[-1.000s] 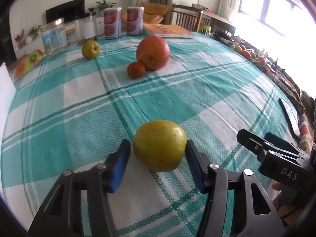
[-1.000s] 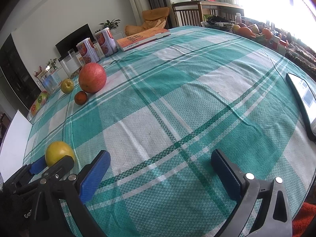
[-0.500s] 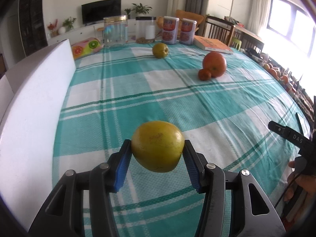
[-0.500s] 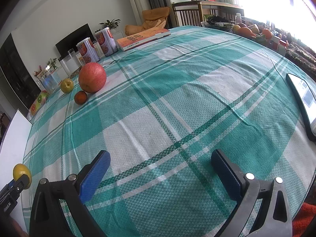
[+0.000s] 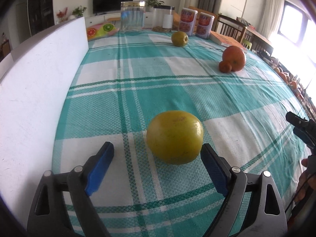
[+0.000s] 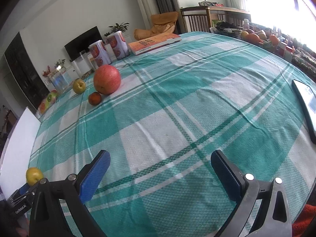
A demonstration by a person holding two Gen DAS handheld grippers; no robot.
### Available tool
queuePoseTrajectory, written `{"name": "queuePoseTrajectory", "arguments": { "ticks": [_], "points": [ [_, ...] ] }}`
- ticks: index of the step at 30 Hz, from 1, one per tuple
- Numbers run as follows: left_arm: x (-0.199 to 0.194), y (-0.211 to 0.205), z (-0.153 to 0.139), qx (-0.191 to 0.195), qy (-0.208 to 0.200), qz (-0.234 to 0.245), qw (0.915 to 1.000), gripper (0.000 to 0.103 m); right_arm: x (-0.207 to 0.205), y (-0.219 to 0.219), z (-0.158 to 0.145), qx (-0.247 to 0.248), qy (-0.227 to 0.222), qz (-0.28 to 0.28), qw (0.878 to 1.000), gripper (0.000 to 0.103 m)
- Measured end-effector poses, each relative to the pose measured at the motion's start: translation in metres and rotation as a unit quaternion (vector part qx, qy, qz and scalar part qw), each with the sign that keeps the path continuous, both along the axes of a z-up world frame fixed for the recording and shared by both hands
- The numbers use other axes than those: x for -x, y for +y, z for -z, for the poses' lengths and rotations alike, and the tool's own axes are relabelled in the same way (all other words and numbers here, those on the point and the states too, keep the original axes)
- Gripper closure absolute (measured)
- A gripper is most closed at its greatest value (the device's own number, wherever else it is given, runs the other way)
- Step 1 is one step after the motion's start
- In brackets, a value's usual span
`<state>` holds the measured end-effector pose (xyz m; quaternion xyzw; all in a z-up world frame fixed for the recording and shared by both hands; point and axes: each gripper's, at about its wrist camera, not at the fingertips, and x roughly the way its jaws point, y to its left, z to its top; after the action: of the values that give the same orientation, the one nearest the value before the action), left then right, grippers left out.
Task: Organize fruits
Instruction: 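Open the left tool around the grapefruit while the right tool approaches the tangerine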
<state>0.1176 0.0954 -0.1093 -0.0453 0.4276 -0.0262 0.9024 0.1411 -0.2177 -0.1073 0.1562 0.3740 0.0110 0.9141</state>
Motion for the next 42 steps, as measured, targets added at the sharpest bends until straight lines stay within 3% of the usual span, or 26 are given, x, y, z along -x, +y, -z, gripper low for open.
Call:
{"name": "queuePoseTrajectory", "arguments": {
  "ticks": [2,3,4,6,15,17,22,23,31,37,42],
  "points": [
    [-0.001,-0.005,0.001,-0.013,0.005,0.004,0.9999,0.008,-0.027,0.023,-0.004,0.002,0.007,-0.049,0.999,0.006],
    [-0.002,-0.008,0.002,-0.023,0.008,0.005,0.9997,0.008,-0.043,0.033,-0.004,-0.013,0.014,-0.067,0.998,0.012],
    [-0.002,-0.010,0.003,-0.032,0.010,0.005,0.9994,0.007,-0.058,0.040,-0.003,-0.033,0.021,-0.081,0.996,0.027],
    [-0.002,-0.012,0.003,-0.040,0.013,0.006,0.9991,0.007,-0.088,0.054,0.001,-0.059,0.032,-0.091,0.994,0.032],
    [-0.002,-0.009,0.003,-0.035,0.013,0.007,0.9993,0.006,-0.156,0.074,0.015,-0.111,0.041,-0.049,0.992,0.044],
    [-0.002,-0.010,0.003,-0.037,0.013,0.008,0.9992,0.006,-0.164,0.077,0.015,-0.117,0.046,-0.044,0.991,0.053],
    [-0.002,-0.011,0.003,-0.039,0.014,0.008,0.9991,0.006,-0.167,0.089,0.014,-0.078,0.047,-0.035,0.995,0.064],
    [-0.002,-0.011,0.003,-0.039,0.014,0.008,0.9991,0.006,-0.168,0.091,0.014,-0.067,0.049,-0.038,0.996,0.075],
    [-0.003,-0.010,0.003,-0.033,0.013,0.009,0.9993,0.005,-0.125,0.073,0.006,-0.096,0.044,-0.090,0.990,0.076],
    [-0.003,-0.009,0.003,-0.028,0.012,0.010,0.9995,0.005,-0.045,0.065,-0.004,-0.019,0.059,-0.151,0.987,0.076],
    [-0.003,-0.010,0.003,-0.036,0.014,0.010,0.9992,0.005,0.001,0.070,0.006,0.037,0.057,-0.162,0.984,0.074]
  ]
}}
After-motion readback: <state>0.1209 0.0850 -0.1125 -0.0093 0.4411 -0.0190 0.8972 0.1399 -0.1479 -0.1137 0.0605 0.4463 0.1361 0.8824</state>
